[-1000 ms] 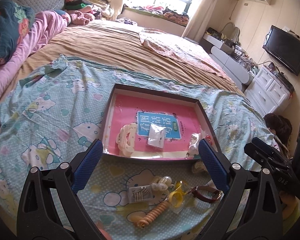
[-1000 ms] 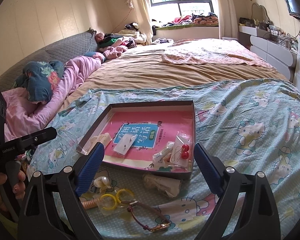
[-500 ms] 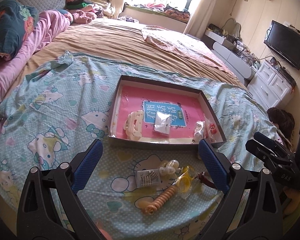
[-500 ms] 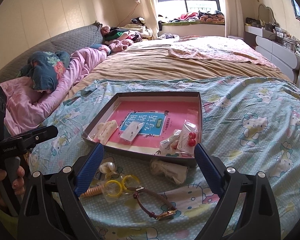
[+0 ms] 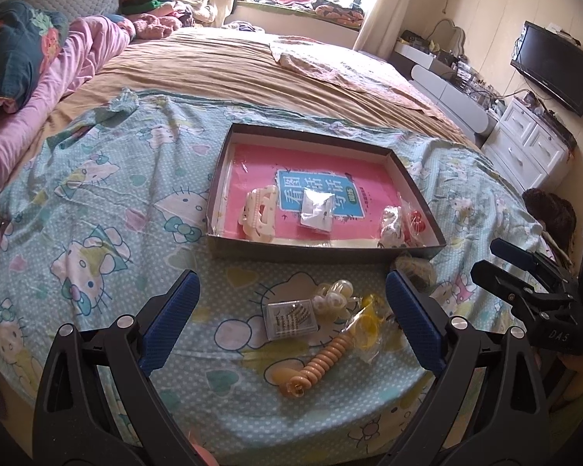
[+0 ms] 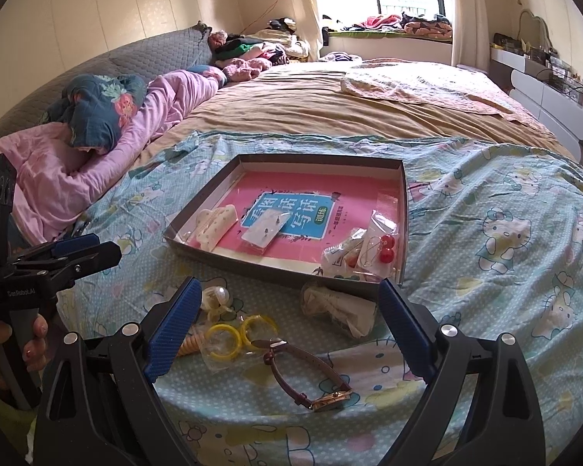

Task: Organize jewelry
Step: 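Move both tools back over the remaining jewelry, then grasp the coiled beige bracelet with the left gripper while the right gripper grasps the brown leather watch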

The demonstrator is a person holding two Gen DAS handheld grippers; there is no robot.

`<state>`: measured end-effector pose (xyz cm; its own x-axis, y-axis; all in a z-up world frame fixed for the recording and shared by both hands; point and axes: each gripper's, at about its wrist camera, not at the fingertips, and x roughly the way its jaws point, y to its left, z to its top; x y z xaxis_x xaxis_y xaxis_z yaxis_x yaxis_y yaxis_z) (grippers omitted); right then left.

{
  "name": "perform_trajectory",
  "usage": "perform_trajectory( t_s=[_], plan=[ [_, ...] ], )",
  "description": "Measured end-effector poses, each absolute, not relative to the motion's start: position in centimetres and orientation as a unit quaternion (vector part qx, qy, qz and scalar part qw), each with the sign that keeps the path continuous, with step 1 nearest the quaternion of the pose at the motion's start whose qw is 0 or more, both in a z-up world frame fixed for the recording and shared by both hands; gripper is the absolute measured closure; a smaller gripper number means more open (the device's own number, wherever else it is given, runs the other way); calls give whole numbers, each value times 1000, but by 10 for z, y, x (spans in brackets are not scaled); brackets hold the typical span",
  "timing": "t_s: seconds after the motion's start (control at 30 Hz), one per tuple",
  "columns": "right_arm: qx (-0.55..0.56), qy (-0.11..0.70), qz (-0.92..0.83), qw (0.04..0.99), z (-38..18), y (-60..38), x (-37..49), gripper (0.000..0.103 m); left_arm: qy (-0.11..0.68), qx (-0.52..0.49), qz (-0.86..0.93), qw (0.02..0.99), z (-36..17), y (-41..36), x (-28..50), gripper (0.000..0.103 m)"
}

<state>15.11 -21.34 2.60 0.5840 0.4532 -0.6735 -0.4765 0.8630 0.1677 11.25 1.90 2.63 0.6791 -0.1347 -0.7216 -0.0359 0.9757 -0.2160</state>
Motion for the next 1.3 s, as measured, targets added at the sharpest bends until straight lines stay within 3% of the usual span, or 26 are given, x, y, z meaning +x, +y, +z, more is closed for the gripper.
perform_trajectory(
  t_s=[0.93, 1.3],
  plan=[
    [-53, 437, 256, 861, -25, -216, 145, 12, 469, -84, -58, 877, -40, 8, 88, 14],
    [-58, 458, 249, 852, -42, -221, 146, 12, 492, -82, -95, 862, -60, -4, 95, 48]
  ],
)
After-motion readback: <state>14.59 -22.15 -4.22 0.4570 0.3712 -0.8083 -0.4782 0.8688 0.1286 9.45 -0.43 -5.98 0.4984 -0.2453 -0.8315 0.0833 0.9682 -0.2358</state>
